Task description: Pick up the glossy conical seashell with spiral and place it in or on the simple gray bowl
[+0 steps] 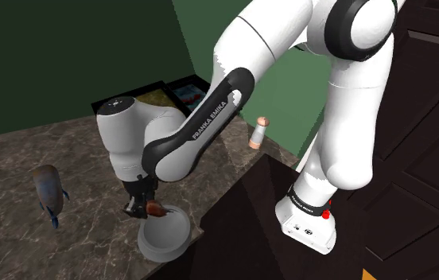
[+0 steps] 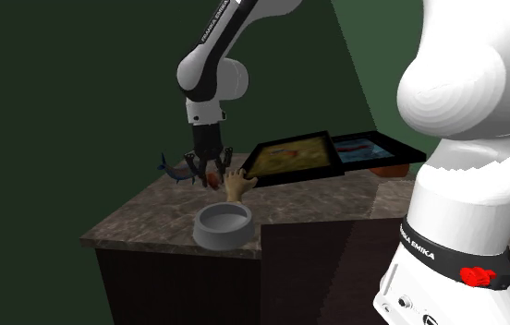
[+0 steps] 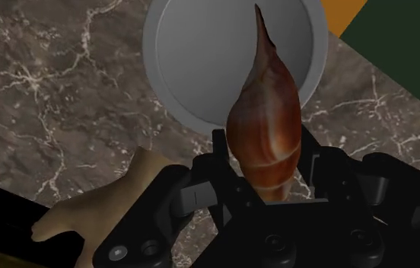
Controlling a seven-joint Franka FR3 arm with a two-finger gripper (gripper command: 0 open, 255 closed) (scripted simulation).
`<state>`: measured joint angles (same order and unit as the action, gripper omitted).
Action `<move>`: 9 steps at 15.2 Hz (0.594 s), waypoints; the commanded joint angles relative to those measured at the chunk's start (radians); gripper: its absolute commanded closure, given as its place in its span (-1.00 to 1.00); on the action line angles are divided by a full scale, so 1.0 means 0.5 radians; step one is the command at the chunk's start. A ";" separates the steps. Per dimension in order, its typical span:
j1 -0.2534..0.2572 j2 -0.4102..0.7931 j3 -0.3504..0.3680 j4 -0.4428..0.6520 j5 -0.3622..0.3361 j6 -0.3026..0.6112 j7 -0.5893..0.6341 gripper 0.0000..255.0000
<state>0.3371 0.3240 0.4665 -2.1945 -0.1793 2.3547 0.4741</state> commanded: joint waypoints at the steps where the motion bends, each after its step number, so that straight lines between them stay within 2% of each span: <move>1: -0.028 -0.132 0.035 -0.206 0.057 0.087 -0.014 1.00; 3: -0.048 -0.234 0.063 -0.350 0.114 0.143 -0.039 1.00; 9: -0.006 -0.072 0.002 -0.350 -0.016 0.284 0.049 1.00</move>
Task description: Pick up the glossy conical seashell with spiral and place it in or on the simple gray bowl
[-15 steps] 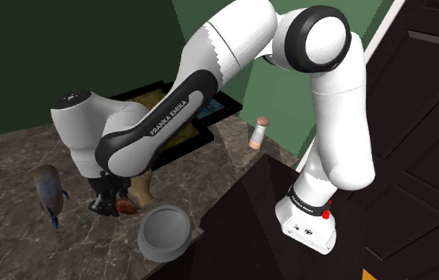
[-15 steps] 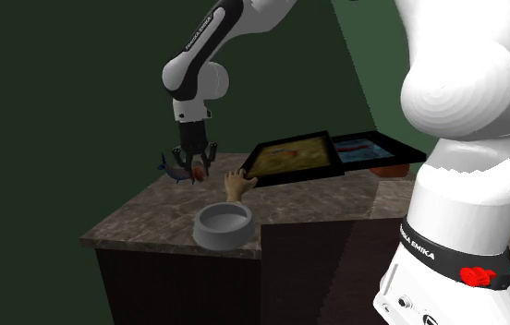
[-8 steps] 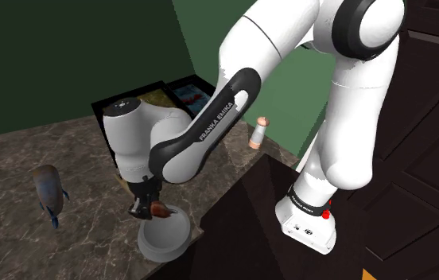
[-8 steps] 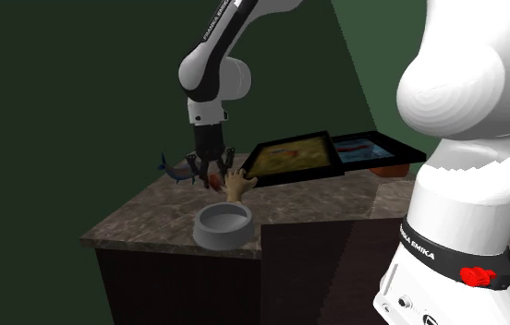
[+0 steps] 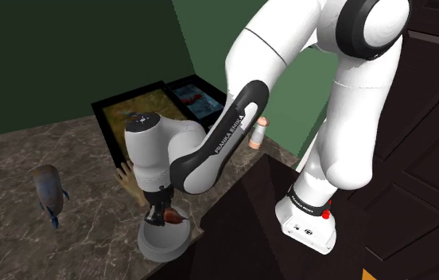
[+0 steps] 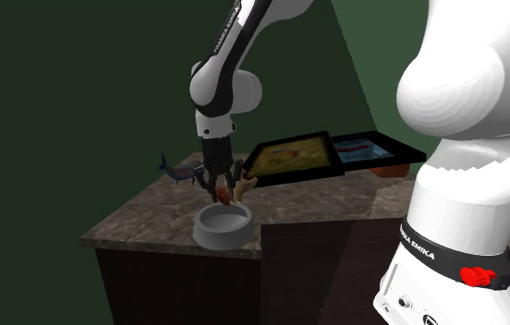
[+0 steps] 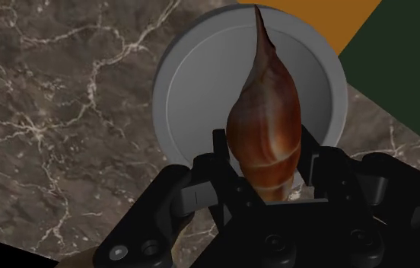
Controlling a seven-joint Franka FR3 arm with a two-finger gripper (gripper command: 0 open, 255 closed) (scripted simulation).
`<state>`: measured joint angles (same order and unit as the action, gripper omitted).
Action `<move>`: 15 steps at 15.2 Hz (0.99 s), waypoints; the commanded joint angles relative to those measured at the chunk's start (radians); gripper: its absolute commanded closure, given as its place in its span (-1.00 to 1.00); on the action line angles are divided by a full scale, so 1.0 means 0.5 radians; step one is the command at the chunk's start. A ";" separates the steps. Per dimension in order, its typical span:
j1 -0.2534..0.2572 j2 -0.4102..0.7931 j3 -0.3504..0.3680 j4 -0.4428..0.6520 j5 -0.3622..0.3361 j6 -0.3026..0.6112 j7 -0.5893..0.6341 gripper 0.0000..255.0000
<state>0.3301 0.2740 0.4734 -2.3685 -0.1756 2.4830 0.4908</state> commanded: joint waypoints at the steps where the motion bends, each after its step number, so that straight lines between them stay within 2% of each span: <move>1: 0.016 0.055 -0.023 0.000 -0.045 0.050 0.030 1.00; 6: 0.071 0.213 -0.101 0.020 -0.168 0.173 0.114 1.00; 14: 0.072 0.213 -0.102 0.020 -0.167 0.173 0.113 1.00; 15: 0.072 0.213 -0.102 0.020 -0.167 0.173 0.113 -1.00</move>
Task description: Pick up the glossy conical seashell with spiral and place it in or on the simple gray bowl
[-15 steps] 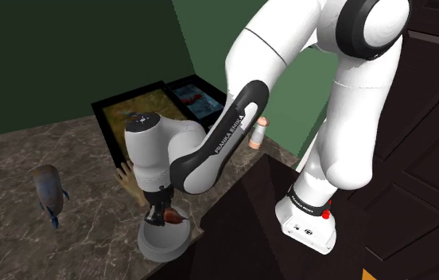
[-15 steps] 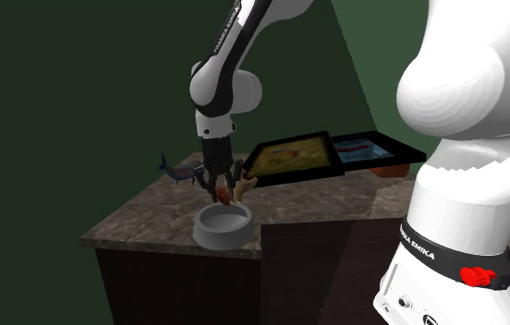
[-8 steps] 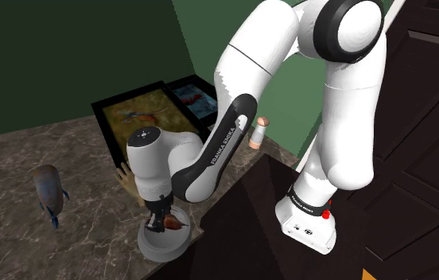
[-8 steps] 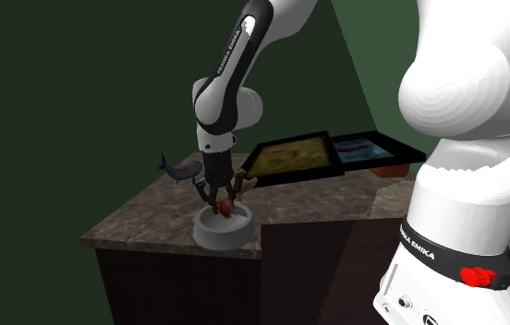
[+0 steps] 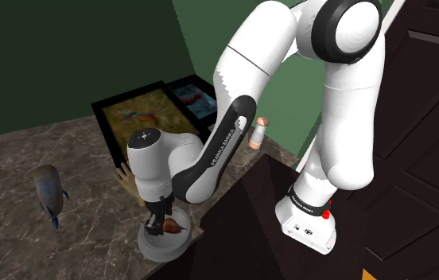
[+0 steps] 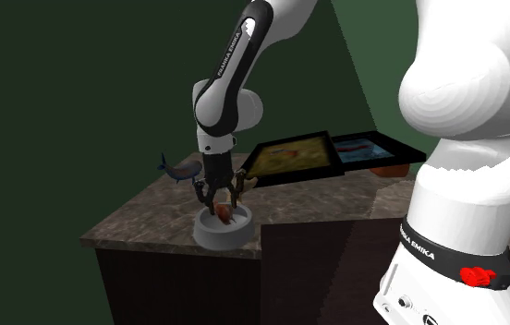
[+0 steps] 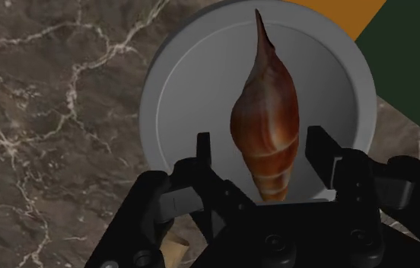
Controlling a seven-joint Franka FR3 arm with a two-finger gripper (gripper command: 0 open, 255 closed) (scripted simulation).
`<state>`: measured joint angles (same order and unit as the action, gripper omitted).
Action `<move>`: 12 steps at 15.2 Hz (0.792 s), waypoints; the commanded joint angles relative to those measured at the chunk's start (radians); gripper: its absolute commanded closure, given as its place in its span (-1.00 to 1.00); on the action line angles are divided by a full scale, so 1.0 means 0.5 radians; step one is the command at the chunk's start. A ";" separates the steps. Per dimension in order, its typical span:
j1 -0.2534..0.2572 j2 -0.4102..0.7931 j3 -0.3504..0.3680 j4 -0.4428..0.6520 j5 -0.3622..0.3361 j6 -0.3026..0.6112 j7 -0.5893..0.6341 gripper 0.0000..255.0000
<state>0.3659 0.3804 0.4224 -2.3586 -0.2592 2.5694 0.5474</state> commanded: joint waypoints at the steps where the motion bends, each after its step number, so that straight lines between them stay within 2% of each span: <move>1: 0.000 0.000 0.000 0.000 0.000 0.000 0.000 -1.00; 5: 0.000 0.000 0.000 0.000 0.000 0.000 0.000 -1.00; 9: -0.085 -0.229 0.118 0.019 0.185 -0.226 -0.129 -1.00; 12: -0.083 -0.229 0.117 0.019 0.186 -0.226 -0.130 -1.00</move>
<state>0.3247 0.2683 0.4794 -2.3495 -0.1686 2.4599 0.4834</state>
